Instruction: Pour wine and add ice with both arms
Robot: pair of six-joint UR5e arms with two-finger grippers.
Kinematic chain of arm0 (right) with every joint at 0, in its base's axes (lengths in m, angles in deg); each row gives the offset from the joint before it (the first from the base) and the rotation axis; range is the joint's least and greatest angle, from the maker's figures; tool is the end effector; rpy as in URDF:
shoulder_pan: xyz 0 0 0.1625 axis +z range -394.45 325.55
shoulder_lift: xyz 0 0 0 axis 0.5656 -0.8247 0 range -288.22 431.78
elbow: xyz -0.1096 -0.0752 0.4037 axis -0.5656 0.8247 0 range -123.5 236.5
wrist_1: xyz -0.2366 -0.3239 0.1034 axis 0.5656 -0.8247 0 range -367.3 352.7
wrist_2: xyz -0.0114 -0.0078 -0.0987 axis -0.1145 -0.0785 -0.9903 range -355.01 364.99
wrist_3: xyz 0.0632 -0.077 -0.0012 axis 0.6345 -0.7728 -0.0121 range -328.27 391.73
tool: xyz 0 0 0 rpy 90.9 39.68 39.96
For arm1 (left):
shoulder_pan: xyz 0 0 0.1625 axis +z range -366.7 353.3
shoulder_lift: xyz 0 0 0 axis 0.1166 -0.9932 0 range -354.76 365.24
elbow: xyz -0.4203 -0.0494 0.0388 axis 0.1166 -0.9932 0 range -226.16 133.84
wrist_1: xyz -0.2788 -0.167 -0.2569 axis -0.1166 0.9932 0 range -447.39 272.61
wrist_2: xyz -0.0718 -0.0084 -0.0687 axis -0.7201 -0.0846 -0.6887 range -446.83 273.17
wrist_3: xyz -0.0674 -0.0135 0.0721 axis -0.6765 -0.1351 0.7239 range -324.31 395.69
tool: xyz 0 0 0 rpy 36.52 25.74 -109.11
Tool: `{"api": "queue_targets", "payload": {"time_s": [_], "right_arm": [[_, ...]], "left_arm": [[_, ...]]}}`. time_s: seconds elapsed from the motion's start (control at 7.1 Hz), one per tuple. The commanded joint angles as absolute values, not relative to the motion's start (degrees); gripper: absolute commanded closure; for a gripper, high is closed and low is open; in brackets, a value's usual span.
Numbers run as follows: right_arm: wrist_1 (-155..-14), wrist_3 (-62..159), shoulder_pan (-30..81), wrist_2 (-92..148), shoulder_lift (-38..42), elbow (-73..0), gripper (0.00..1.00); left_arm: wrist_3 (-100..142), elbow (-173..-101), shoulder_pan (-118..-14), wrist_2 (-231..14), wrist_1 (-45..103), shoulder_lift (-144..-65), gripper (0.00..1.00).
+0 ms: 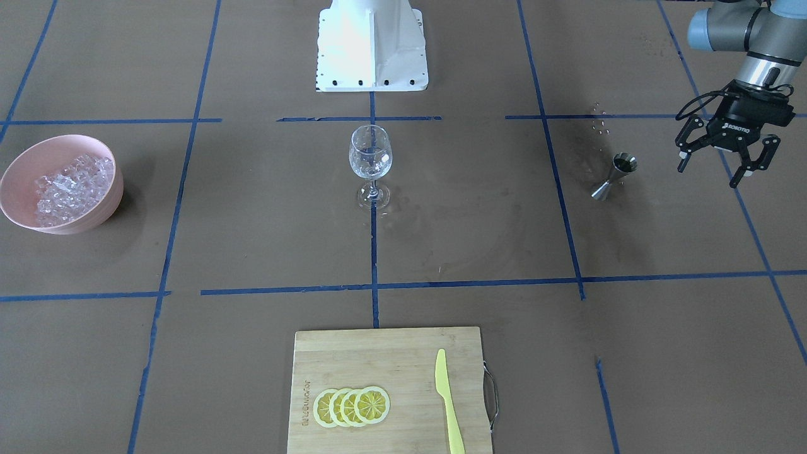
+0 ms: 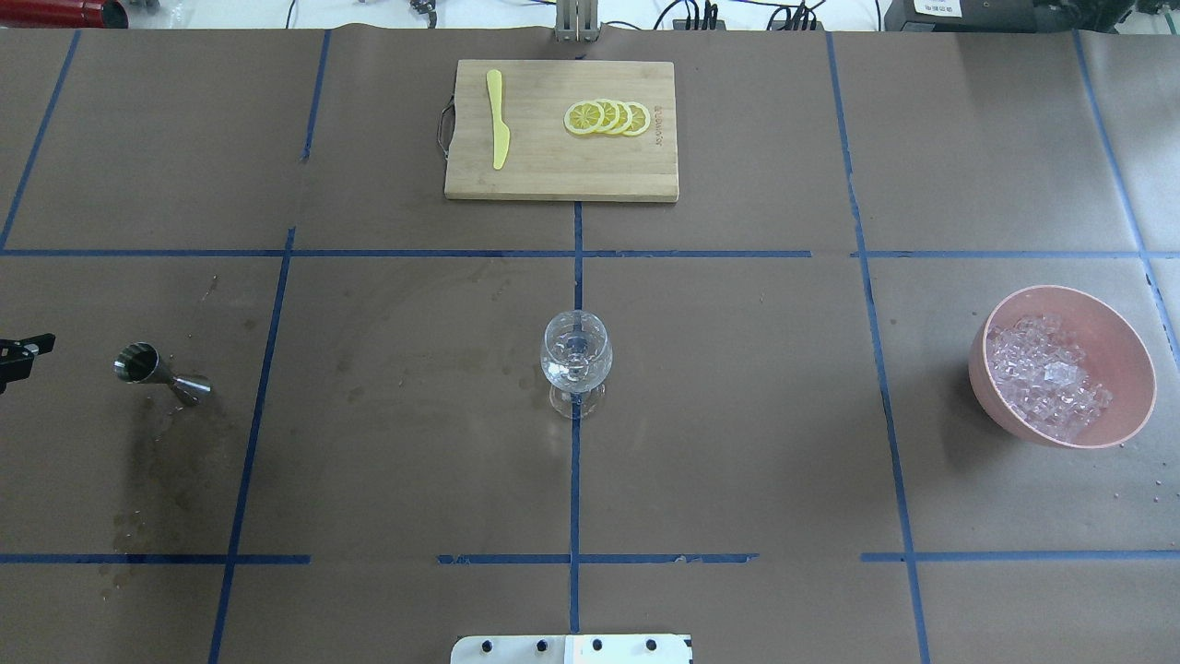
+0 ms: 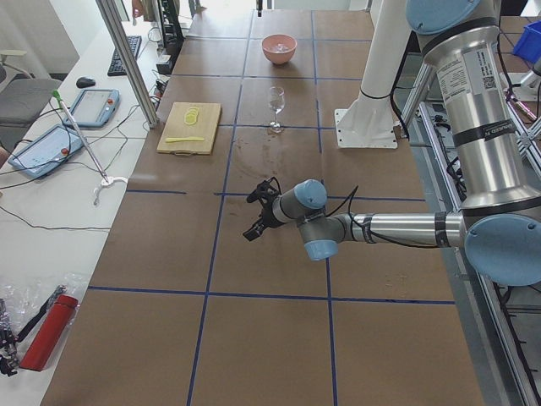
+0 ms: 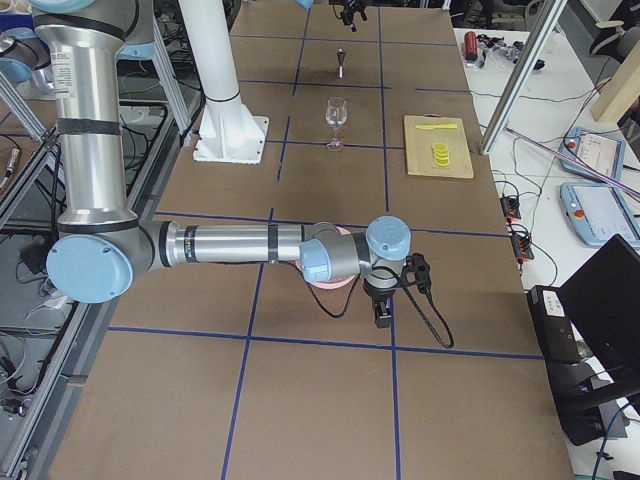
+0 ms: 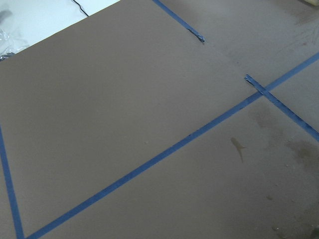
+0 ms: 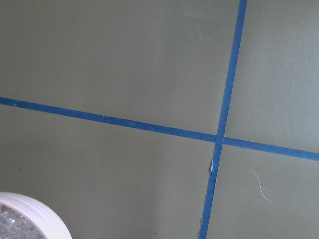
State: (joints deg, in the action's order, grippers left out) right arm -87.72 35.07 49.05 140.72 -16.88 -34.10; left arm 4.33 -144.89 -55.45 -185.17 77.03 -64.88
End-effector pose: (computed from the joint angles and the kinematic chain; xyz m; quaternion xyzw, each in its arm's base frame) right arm 0.0034 -0.5172 0.6224 0.0590 -0.3931 -0.0643 0.9153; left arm 0.1567 -0.3590 0.5932 0.3850 0.3596 0.1111 0.8427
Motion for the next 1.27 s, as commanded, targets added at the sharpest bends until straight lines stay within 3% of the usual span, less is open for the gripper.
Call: {"api": "queue_targets", "payload": {"time_s": [0.0,0.7,1.13], "right_arm": [[-87.7,35.1,49.1,140.8,-16.9,-34.3,0.00],[-87.6,35.0,49.1,142.8,-17.2,-34.8,0.00],[-85.6,35.0,49.1,142.9,-17.9,-34.8,0.00]], "left_arm": [[-4.5,-144.2,-46.0,-175.8,80.9,-63.0,0.00],[-18.6,-143.7,-25.5,-150.3,84.2,-62.9,0.00],[-21.2,-143.7,-19.3,-139.9,84.3,-63.1,0.00]]}}
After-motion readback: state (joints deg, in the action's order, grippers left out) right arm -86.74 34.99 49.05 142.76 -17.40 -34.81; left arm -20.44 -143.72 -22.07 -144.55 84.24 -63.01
